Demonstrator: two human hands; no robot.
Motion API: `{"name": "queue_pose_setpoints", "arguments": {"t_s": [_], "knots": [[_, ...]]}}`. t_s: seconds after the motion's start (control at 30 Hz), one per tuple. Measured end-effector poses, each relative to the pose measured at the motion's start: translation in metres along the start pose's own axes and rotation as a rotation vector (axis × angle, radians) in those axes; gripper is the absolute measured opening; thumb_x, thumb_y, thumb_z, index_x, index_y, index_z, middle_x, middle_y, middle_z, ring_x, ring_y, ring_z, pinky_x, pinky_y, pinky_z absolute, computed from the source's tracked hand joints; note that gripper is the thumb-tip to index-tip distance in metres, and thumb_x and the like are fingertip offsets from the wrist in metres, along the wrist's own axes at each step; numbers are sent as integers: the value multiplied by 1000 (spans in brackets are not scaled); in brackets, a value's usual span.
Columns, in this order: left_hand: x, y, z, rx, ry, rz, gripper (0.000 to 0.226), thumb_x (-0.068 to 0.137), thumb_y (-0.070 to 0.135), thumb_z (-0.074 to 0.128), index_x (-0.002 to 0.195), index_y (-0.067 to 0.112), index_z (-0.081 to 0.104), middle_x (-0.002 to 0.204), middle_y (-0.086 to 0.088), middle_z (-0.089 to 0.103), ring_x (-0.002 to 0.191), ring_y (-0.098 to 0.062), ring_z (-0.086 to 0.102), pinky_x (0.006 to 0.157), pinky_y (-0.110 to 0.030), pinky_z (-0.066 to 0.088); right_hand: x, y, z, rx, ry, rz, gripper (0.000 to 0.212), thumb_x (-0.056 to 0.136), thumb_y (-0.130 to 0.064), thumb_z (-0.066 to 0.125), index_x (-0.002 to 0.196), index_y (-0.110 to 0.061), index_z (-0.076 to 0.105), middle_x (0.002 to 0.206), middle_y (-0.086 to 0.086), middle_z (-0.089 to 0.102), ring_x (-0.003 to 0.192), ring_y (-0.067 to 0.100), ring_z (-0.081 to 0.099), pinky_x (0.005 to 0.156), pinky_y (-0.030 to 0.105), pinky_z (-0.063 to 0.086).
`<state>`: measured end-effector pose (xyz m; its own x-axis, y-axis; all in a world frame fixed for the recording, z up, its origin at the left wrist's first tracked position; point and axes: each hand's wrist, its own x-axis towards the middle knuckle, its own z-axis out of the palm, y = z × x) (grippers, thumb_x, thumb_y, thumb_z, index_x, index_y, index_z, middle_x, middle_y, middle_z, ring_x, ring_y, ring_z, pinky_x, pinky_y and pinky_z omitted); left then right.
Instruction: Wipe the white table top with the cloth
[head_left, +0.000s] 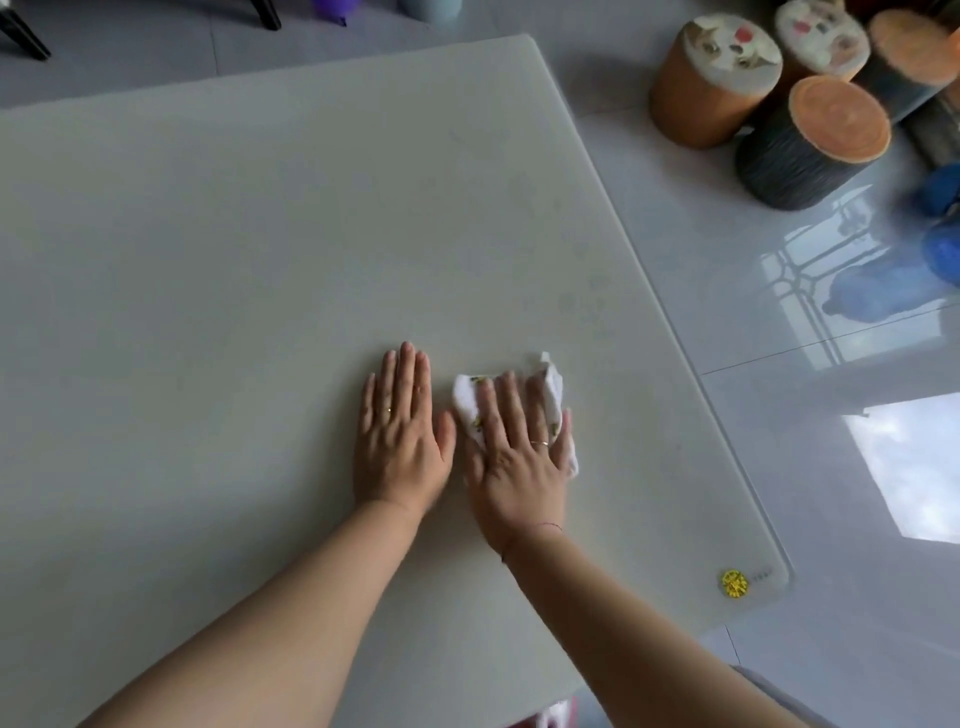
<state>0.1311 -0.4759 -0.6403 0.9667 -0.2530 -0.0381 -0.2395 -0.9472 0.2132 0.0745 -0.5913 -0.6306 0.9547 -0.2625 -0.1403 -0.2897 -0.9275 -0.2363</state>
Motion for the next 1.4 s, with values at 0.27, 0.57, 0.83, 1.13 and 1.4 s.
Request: {"name": "queue_pose_setpoints", "arguments": {"t_s": [0.27, 0.57, 0.83, 1.13, 1.4], "knots": [[-1, 1, -5, 0, 4, -5, 63, 90, 35, 31, 143, 1, 33, 151, -17, 30, 141, -30, 27, 115, -44, 22, 66, 74, -32, -116, -31, -156, 57, 93, -47, 21, 148, -35, 13, 158, -7, 13, 145, 12, -4, 117, 42, 2], [0, 4, -8, 39, -12, -14, 58, 94, 33, 27, 138, -2, 42, 145, -19, 39, 135, -32, 37, 113, -45, 29, 78, -5, -7, -17, -49, -282, 57, 95, -44, 29, 149, -33, 13, 155, -10, 1, 143, 10, -12, 117, 41, -8], [1, 1, -7, -14, -24, -18, 60, 92, 32, 30, 143, 2, 34, 152, -14, 29, 141, -29, 26, 113, -44, 20, 146, 30, -31, 38, -37, 278, 58, 97, -39, 23, 149, -32, -1, 159, -7, -8, 145, 15, -13, 116, 45, -7], [21, -8, -15, -73, 2, -10, 64, 91, 38, 33, 145, 2, 30, 153, -15, 27, 142, -30, 25, 114, -43, 19, 166, 33, -35, -138, -71, -519, 53, 98, -43, 31, 148, -31, 19, 157, -4, 16, 146, 19, 5, 117, 42, 9], [124, -21, -23, -41, 88, -97, 64, 93, 39, 28, 144, 1, 31, 152, -17, 27, 142, -30, 24, 116, -42, 17, 182, -18, -19, 30, -77, -155, 59, 96, -41, 27, 150, -30, 5, 159, -6, 0, 144, 13, -15, 114, 42, -13]]}}
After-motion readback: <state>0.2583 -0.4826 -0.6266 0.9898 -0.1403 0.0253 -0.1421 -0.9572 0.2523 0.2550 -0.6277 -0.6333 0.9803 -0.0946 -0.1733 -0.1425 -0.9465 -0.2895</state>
